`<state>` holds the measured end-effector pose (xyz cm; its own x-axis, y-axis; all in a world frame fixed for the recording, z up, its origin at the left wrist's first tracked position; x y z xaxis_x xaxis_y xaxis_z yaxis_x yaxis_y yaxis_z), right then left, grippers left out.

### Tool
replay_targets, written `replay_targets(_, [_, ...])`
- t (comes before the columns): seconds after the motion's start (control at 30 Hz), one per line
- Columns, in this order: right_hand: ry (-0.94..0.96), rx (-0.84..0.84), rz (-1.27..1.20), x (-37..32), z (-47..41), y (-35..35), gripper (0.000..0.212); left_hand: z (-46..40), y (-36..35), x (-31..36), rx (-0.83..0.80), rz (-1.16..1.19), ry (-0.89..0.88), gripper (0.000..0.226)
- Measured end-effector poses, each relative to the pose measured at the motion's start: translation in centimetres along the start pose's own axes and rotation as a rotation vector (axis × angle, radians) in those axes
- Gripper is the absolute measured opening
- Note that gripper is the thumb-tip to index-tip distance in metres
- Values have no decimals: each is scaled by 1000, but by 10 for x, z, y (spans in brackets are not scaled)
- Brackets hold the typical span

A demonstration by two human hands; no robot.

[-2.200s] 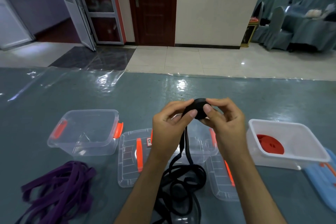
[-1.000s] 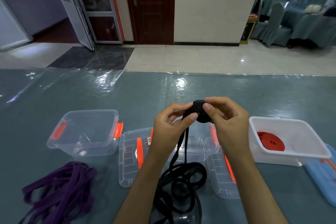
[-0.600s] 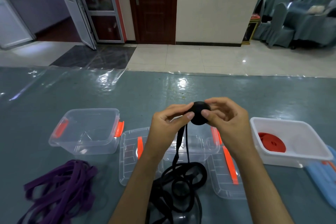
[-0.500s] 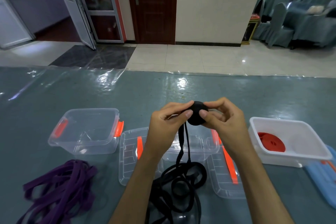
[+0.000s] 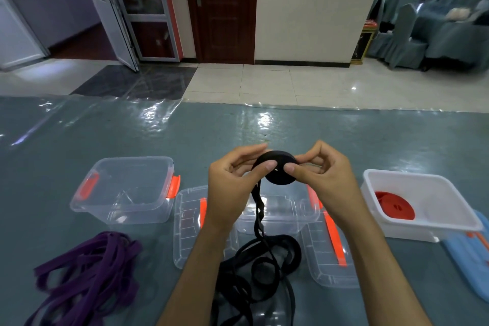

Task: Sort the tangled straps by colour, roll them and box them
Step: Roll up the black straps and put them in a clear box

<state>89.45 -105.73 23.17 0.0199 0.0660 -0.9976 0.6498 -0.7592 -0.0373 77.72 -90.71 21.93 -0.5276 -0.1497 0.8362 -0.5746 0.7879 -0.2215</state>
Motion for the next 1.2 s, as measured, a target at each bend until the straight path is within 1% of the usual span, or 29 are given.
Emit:
replay_targets(0.03, [6,-2,-6,-2,0,1,30,0,-1,-1,-7,15,6,28])
replay_targets(0.13, [75,29,-32,-11,2,2,38,0,-3,-4,-64,34,31,28])
replay_targets(0.2, [84,49,-58,-9,3,2,30,0,-3,-5,-94,6,20,31])
replay_targets(0.27, [22,20,-81,-1,4,-3,25,0,-1,-3,-83,-13,-7,31])
replay_targets(0.37, [-46,-42,-54,0,4,-8,44,0,0,-1,-5,23,4,32])
replay_targets(0.4, [-32,-41,-33,-2,4,-7,44,1,-2,-1,3,34,-2,30])
replay_targets(0.47, [45,-32,-33,-12,5,-6,42,1,-5,-2,-13,53,-13,27])
replay_targets(0.53, [103,1,-82,-14,6,-5,33,1,-8,-3,-56,60,4,30])
replay_targets(0.6, [86,12,-113,-10,6,-8,22,0,-7,-1,-83,66,-4,34])
replay_targets(0.63, [63,7,-112,-8,6,-10,21,0,-6,0,-71,68,-7,37])
replay_targets(0.7, [30,-12,-83,-6,5,-9,31,0,-1,0,1,58,4,38])
replay_targets(0.73, [24,-20,-63,-6,4,-8,35,0,-1,-1,33,47,6,34])
replay_targets(0.8, [59,-21,-13,-11,4,-5,35,3,-4,-2,53,47,-8,24])
replay_targets(0.9, [119,26,-27,-15,4,0,34,1,-8,0,-23,26,-58,24])
replay_targets(0.97, [91,21,-72,-12,4,1,26,-2,-10,3,-102,5,-78,25])
replay_targets(1.03, [53,-18,-72,-10,2,-1,23,-4,-7,3,-124,-3,-71,25])
replay_targets(1.13, [16,-66,-30,-11,-3,-1,27,-1,0,1,-22,21,-27,25])
replay_targets(1.2, [18,-89,2,-15,-5,-3,29,1,2,-1,6,32,-21,23])
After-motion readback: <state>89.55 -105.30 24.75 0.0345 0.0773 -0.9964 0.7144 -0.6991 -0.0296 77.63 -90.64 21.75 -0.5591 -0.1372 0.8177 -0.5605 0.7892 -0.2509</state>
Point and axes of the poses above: each hand's wrist, its own z-axis away from the middle knuckle, its own y-axis out of the back of the hand, x = y × z, the point moved 8 cm from there along -z, towards the middle knuckle, and after that the axes turned 9 degrees about -y, right-handed, at the moved point
